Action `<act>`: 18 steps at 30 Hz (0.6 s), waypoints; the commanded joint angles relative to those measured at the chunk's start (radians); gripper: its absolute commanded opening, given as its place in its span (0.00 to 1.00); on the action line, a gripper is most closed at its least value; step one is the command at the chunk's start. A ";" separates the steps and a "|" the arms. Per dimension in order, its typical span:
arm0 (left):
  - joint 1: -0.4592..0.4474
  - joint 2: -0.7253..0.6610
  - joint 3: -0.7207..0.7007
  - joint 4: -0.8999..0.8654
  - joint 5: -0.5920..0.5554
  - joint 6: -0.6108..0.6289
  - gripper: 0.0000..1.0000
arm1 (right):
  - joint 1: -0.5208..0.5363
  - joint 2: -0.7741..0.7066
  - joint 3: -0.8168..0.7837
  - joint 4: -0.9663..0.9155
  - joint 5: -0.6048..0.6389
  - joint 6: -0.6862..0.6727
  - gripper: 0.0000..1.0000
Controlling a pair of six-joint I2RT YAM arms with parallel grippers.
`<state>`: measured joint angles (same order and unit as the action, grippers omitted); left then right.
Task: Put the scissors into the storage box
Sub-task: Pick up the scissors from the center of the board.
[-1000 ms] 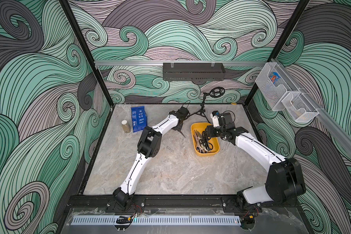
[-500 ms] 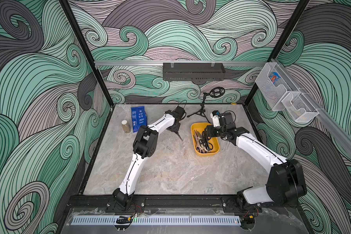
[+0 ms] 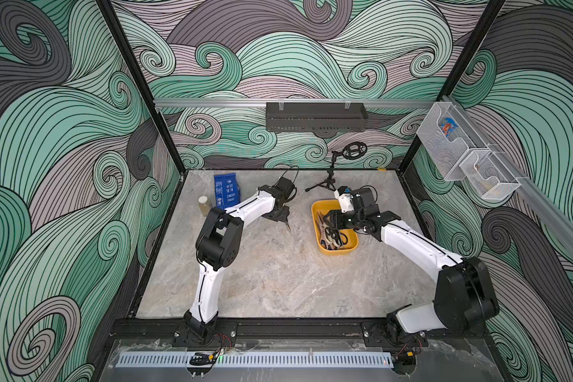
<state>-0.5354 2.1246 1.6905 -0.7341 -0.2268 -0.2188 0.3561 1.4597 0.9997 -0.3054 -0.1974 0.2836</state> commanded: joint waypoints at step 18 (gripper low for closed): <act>0.063 0.219 0.288 -0.091 0.084 -0.131 0.24 | 0.012 0.004 0.008 0.026 0.002 -0.009 0.55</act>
<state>-0.4789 2.3287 1.9438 -0.7742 -0.1684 -0.3260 0.3672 1.4624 0.9997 -0.2924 -0.2092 0.2913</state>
